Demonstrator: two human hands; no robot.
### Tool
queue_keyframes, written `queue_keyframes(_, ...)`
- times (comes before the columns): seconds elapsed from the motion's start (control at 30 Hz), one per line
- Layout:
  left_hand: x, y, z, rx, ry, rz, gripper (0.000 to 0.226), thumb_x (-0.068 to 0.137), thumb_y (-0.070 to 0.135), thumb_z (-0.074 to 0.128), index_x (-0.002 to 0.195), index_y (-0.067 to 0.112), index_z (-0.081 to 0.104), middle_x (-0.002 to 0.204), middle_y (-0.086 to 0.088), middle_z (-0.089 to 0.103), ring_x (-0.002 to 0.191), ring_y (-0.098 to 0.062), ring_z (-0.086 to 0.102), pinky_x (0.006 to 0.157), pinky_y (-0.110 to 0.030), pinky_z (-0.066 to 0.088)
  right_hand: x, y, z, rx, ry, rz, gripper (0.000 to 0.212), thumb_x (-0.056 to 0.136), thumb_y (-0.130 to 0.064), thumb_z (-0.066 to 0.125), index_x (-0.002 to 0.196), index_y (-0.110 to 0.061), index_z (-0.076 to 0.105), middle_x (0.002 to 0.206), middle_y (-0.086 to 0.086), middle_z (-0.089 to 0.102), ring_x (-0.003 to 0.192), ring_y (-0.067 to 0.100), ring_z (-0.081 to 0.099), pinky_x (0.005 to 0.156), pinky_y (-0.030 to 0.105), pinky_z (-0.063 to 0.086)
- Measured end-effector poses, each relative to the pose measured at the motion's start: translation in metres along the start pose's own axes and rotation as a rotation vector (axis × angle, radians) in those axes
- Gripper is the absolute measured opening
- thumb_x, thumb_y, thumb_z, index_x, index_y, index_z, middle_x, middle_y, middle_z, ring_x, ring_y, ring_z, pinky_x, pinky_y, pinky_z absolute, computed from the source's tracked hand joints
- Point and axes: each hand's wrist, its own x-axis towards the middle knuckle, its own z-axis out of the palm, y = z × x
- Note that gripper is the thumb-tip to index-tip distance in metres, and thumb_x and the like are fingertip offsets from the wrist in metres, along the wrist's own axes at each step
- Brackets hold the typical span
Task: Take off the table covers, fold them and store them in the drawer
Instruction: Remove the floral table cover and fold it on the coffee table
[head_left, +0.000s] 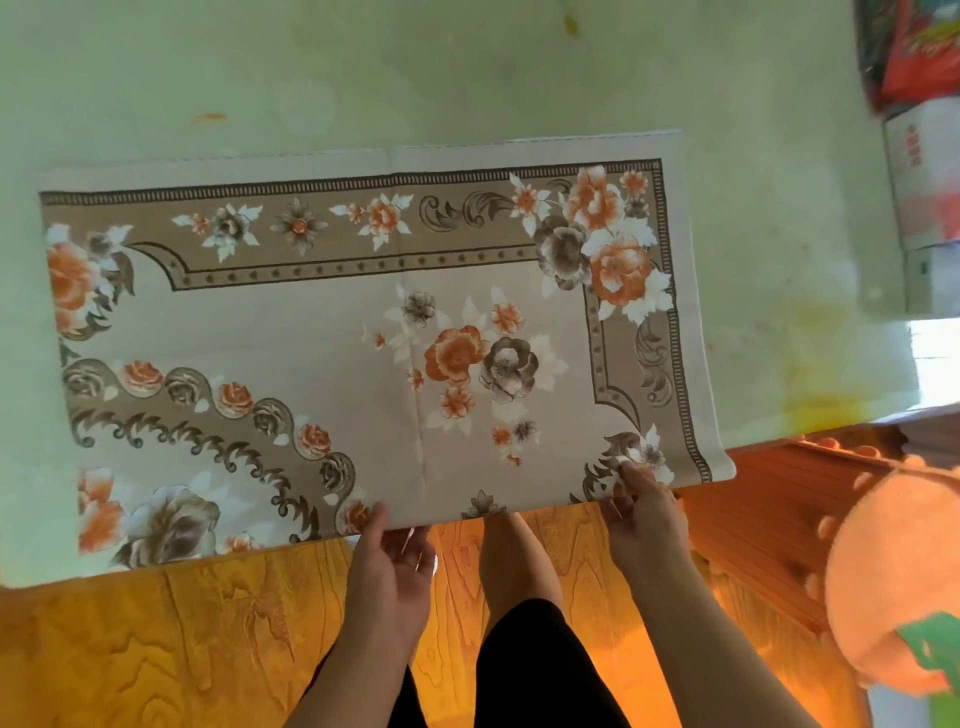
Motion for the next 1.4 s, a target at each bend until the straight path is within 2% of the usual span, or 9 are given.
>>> queue_keyframes(0.2, 0.0, 0.043, -0.008, -0.232, -0.088, 0.158, 0.032, 0.1, 0.03, 0.06, 0.127, 0.015, 0.065, 0.116, -0.003, 0.075, 0.113, -0.018, 0.07, 0.1, -0.034, 0.051, 0.004, 0.003, 0.008, 0.104, -0.014, 0.058, 0.025, 0.091, -0.004, 0.065, 0.115, -0.009, 0.059, 0.083, 0.005, 0.068, 0.063, 0.011, 0.066, 0.055, 0.022, 0.055)
queue_keyframes(0.37, 0.004, 0.09, 0.001, -0.147, -0.112, 0.309, 0.057, 0.077, 0.022, 0.072, 0.132, 0.013, 0.062, 0.126, -0.007, 0.072, 0.119, -0.024, 0.067, 0.104, -0.043, 0.049, 0.001, 0.01, 0.018, 0.162, 0.077, 0.036, 0.03, 0.092, 0.0, 0.063, 0.12, -0.01, 0.057, 0.098, 0.005, 0.068, 0.058, 0.008, 0.067, 0.049, 0.02, 0.053)
queue_keyframes(0.47, 0.0, 0.123, 0.014, -0.156, -0.075, 0.383, 0.04, 0.094, 0.018, 0.061, 0.133, 0.01, 0.062, 0.123, -0.009, 0.073, 0.113, -0.025, 0.07, 0.101, -0.047, 0.052, -0.013, 0.022, 0.034, 0.158, 0.085, 0.089, 0.033, 0.092, 0.001, 0.064, 0.123, -0.008, 0.055, 0.096, 0.007, 0.066, 0.042, 0.005, 0.061, 0.042, 0.017, 0.048)
queue_keyframes(0.73, 0.015, 0.171, 0.045, -0.141, -0.004, 0.437, 0.028, 0.105, 0.017, 0.049, 0.127, 0.013, 0.067, 0.108, -0.002, 0.078, 0.109, -0.021, 0.071, 0.106, -0.046, 0.049, -0.023, 0.016, 0.104, 0.007, 0.048, 0.116, 0.021, 0.089, -0.014, 0.072, 0.108, -0.015, 0.064, 0.105, 0.007, 0.071, 0.091, 0.019, 0.07, 0.065, 0.026, 0.053)
queue_keyframes(1.07, 0.005, 0.108, 0.088, -0.109, 0.095, 0.33, 0.035, 0.102, 0.042, 0.054, 0.121, 0.015, 0.066, 0.097, -0.002, 0.076, 0.086, -0.016, 0.074, 0.077, -0.033, 0.062, 0.028, -0.076, 0.128, -0.113, -0.018, -0.064, 0.022, 0.084, -0.003, 0.074, 0.102, -0.011, 0.064, 0.092, 0.01, 0.072, 0.07, 0.016, 0.069, 0.071, 0.032, 0.061)
queue_keyframes(1.17, -0.009, 0.073, 0.081, 0.414, 0.297, 0.507, 0.037, 0.105, 0.04, 0.038, 0.103, 0.012, 0.061, 0.09, -0.011, 0.068, 0.083, -0.028, 0.069, 0.077, -0.039, 0.057, 0.033, -0.076, 0.129, -0.123, -0.013, -0.053, 0.018, 0.085, -0.001, 0.071, 0.101, -0.009, 0.065, 0.084, 0.007, 0.069, 0.05, 0.007, 0.063, 0.057, 0.026, 0.058)
queue_keyframes(1.27, -0.017, 0.035, 0.088, 1.297, 0.113, 1.28, 0.019, 0.107, 0.028, 0.044, 0.101, 0.016, 0.057, 0.094, -0.003, 0.062, 0.087, -0.021, 0.061, 0.071, -0.035, 0.05, 0.035, -0.075, 0.128, -0.147, -0.015, -0.052, 0.023, 0.086, -0.002, 0.07, 0.108, -0.007, 0.066, 0.075, 0.002, 0.063, 0.038, 0.002, 0.051, 0.05, 0.021, 0.053)
queue_keyframes(1.33, 0.005, 0.039, 0.096, 1.681, -0.064, 1.647, 0.03, 0.106, 0.032, 0.046, 0.126, 0.012, 0.056, 0.132, -0.013, 0.057, 0.127, -0.03, 0.052, 0.102, -0.045, 0.047, 0.035, -0.077, 0.129, -0.157, -0.034, -0.049, 0.019, 0.088, -0.001, 0.068, 0.106, -0.007, 0.066, 0.074, 0.002, 0.062, 0.037, 0.002, 0.049, 0.046, 0.019, 0.05)
queue_keyframes(1.4, 0.032, 0.062, 0.105, 1.898, -0.056, 1.694, 0.052, 0.107, 0.038, 0.04, 0.151, 0.011, 0.039, 0.161, -0.018, 0.032, 0.153, -0.036, 0.022, 0.122, -0.053, 0.025, 0.035, -0.078, 0.129, -0.191, -0.046, -0.051, 0.016, 0.09, 0.0, 0.065, 0.104, -0.007, 0.065, 0.075, 0.002, 0.06, 0.036, 0.002, 0.045, 0.041, 0.017, 0.046)
